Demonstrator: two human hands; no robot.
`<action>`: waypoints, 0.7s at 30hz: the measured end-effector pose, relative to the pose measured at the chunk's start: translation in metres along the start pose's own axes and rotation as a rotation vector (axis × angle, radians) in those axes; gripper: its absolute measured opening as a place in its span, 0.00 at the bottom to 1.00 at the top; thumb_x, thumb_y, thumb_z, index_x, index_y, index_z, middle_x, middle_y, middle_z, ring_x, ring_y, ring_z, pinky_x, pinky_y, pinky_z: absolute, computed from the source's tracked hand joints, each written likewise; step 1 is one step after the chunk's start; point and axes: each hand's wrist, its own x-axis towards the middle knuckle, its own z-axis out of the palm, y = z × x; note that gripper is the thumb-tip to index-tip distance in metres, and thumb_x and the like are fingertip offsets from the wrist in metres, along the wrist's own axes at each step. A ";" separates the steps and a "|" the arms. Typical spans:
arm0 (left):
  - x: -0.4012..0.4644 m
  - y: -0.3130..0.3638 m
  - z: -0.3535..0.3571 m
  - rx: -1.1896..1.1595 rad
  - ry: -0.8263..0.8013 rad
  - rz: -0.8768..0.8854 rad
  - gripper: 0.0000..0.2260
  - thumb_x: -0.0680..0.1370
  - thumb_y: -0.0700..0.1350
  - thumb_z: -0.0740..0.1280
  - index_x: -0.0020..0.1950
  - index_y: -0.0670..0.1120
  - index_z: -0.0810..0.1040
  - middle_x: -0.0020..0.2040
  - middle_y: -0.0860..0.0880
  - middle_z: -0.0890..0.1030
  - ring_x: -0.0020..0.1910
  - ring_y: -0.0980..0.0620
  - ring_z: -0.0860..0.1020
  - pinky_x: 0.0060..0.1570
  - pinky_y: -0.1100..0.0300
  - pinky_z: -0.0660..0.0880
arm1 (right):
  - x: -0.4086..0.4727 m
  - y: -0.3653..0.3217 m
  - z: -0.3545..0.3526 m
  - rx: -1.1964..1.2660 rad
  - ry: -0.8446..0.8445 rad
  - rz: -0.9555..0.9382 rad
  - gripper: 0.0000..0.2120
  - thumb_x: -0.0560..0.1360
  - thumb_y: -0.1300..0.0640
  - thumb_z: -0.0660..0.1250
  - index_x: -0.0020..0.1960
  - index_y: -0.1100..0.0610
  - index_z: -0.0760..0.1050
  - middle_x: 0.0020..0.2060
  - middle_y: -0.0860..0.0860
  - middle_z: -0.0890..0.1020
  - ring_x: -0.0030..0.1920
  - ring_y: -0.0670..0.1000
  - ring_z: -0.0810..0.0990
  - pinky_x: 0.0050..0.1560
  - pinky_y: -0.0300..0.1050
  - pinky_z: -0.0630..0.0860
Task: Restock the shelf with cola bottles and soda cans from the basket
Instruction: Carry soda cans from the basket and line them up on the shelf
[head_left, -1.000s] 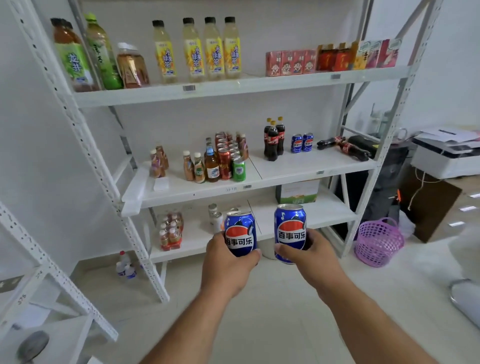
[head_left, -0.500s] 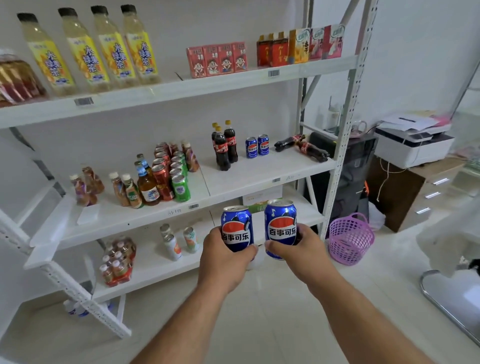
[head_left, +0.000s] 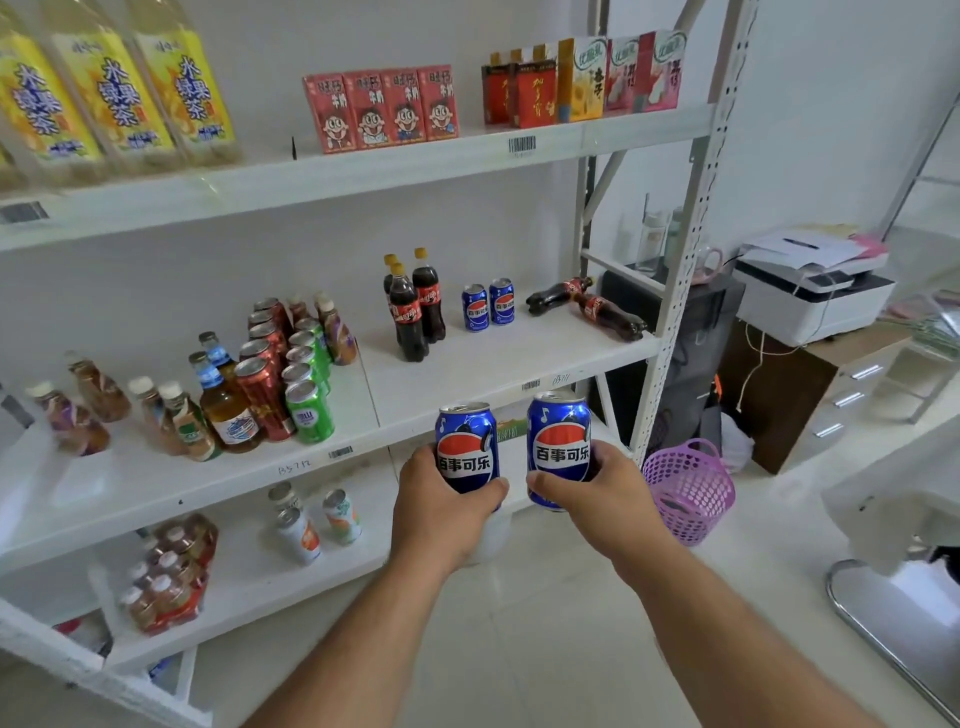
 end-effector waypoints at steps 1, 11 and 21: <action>0.012 -0.002 0.002 -0.007 0.002 0.000 0.27 0.65 0.51 0.84 0.61 0.53 0.77 0.56 0.53 0.82 0.49 0.56 0.83 0.43 0.62 0.78 | 0.010 -0.002 0.002 -0.006 0.002 -0.004 0.24 0.70 0.57 0.82 0.62 0.52 0.78 0.48 0.45 0.86 0.47 0.43 0.85 0.41 0.34 0.78; 0.099 -0.007 0.027 -0.070 -0.016 -0.014 0.30 0.66 0.51 0.84 0.64 0.54 0.76 0.58 0.54 0.82 0.52 0.56 0.82 0.43 0.63 0.77 | 0.091 -0.005 0.020 -0.036 -0.013 -0.011 0.24 0.70 0.56 0.83 0.63 0.53 0.80 0.48 0.47 0.88 0.47 0.44 0.87 0.39 0.32 0.80; 0.166 0.013 0.096 -0.061 0.002 -0.052 0.31 0.67 0.48 0.84 0.64 0.55 0.74 0.57 0.55 0.81 0.49 0.60 0.81 0.42 0.64 0.77 | 0.192 0.007 -0.015 -0.024 -0.100 -0.010 0.20 0.71 0.58 0.82 0.60 0.51 0.80 0.48 0.48 0.88 0.47 0.45 0.88 0.40 0.34 0.82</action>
